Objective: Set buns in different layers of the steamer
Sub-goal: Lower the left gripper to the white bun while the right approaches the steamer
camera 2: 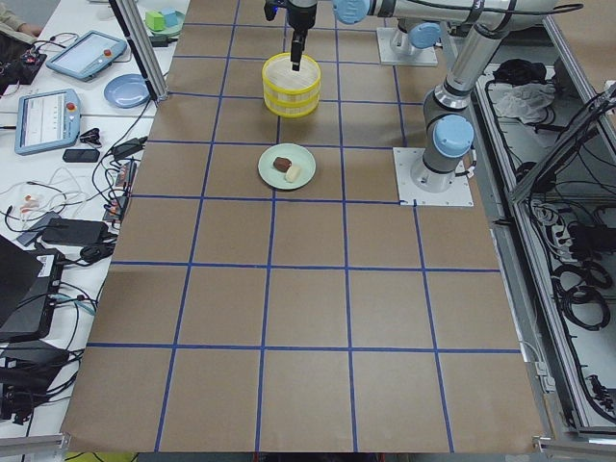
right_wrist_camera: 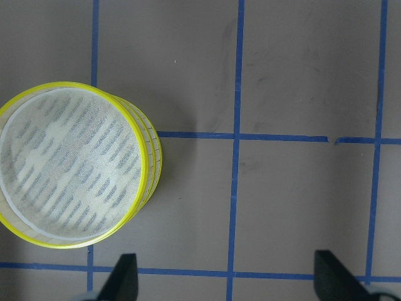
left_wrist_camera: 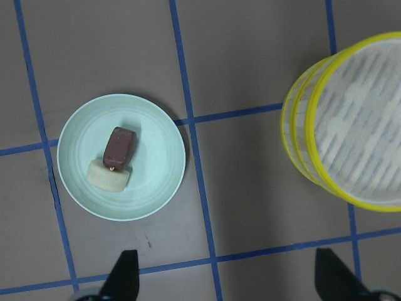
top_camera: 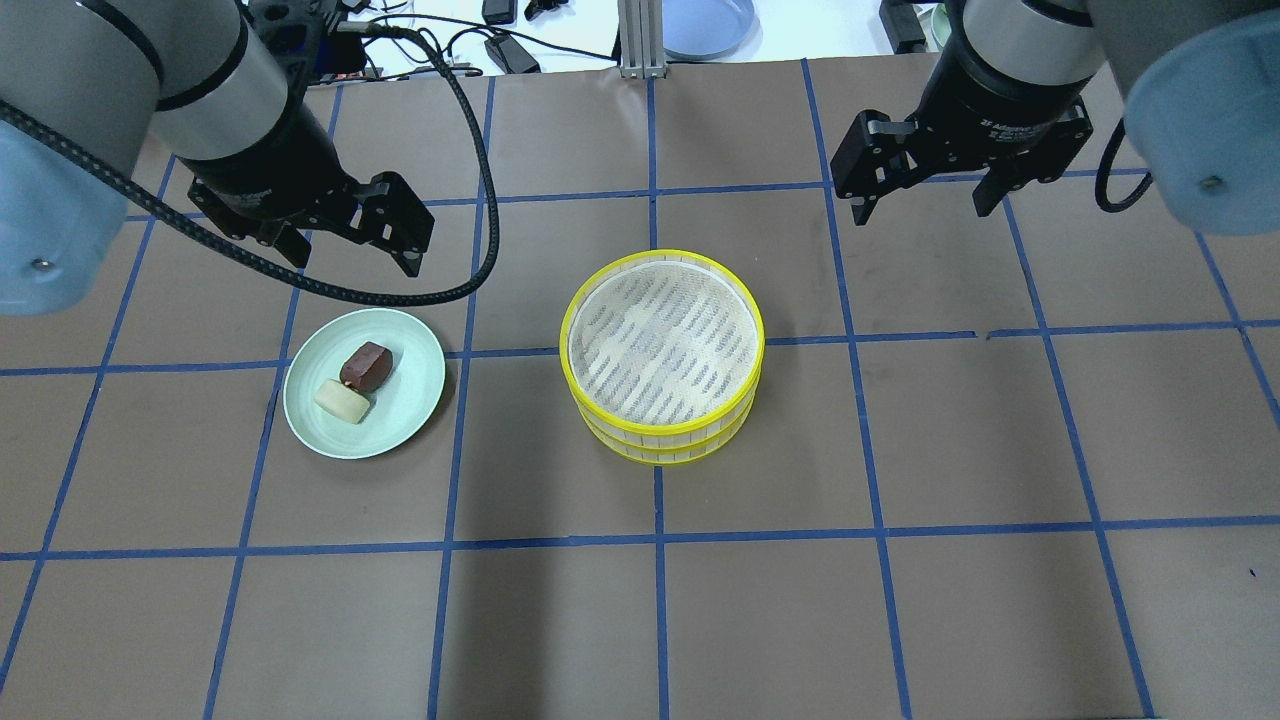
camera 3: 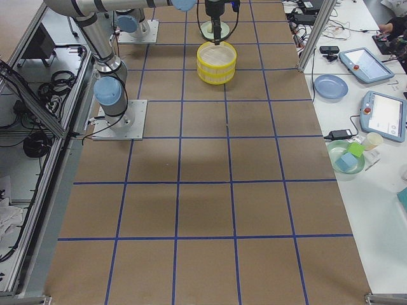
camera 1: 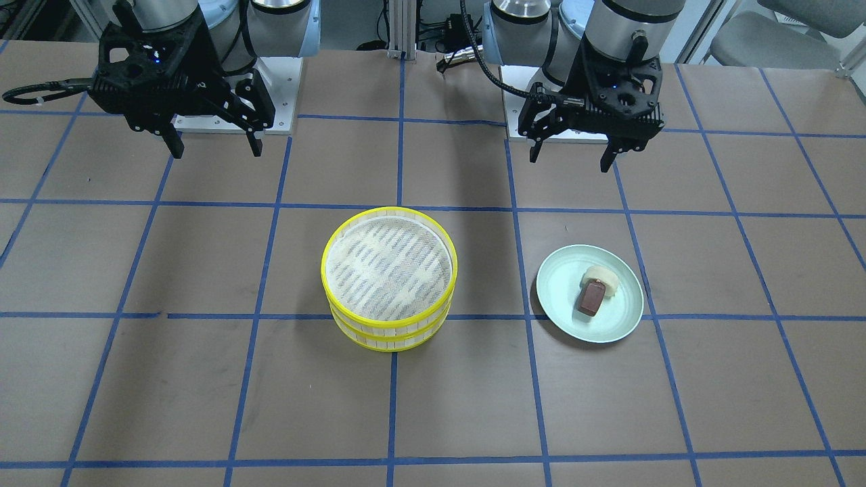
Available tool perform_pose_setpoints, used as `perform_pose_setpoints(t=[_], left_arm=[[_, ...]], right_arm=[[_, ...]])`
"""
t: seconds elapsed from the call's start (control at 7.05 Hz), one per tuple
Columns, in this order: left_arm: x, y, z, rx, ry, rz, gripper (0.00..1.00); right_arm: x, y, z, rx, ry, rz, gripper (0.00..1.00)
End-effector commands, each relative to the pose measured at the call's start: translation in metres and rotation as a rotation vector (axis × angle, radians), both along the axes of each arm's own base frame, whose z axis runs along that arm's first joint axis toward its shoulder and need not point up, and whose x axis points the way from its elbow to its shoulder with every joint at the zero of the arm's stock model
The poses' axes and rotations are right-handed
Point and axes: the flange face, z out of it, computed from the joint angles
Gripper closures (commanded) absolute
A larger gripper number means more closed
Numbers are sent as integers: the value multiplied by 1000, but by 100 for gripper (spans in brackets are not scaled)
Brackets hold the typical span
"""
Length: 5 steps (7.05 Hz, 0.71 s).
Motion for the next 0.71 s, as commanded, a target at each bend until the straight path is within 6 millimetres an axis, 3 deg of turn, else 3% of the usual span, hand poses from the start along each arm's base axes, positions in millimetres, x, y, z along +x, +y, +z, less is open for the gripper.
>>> perform_pose_setpoints(t=[0.0, 0.28, 0.43, 0.57], left_arm=[[37, -5, -23, 57, -17, -131, 0], [97, -12, -80, 168, 16, -204, 0], [114, -19, -105, 217, 32, -188, 0], [119, -34, -132, 251, 42, -189, 9]], right_arm=[[0, 0, 0, -1, 0, 0, 0], [0, 0, 0, -3, 0, 0, 0], [2, 1, -2, 5, -1, 5, 0], [5, -2, -6, 11, 0, 9, 0]])
